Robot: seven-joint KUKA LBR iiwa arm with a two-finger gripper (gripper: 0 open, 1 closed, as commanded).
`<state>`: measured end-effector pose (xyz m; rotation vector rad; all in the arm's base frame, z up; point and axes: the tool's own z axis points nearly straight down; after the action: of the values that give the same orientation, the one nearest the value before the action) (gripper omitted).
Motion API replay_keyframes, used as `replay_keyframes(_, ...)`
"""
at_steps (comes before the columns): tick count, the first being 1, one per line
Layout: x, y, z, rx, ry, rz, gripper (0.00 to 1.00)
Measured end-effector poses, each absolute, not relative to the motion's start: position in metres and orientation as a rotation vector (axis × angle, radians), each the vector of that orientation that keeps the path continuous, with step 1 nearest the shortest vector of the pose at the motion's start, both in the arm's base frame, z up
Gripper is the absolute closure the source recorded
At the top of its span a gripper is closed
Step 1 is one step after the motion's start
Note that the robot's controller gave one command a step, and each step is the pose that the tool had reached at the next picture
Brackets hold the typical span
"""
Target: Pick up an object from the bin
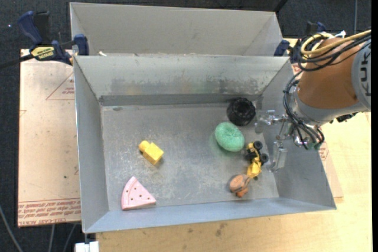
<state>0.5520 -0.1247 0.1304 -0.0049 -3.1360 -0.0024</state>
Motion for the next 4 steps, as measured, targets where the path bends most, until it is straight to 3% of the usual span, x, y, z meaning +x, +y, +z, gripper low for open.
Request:
replay_keyframes(1, 0.553, -0.124, 0.135, -0.001, -3.143, -0.001, 0.0)
replay_keyframes(2, 0.575, -0.092, 0.098, -0.023, -3.15, 0.003, 0.0)
replay_keyframes(3, 0.603, -0.088, 0.071, -0.117, -3.142, -0.001, 1.0)
replay_keyframes(4, 0.603, -0.088, 0.071, -0.117, -3.142, -0.001, 1.0)
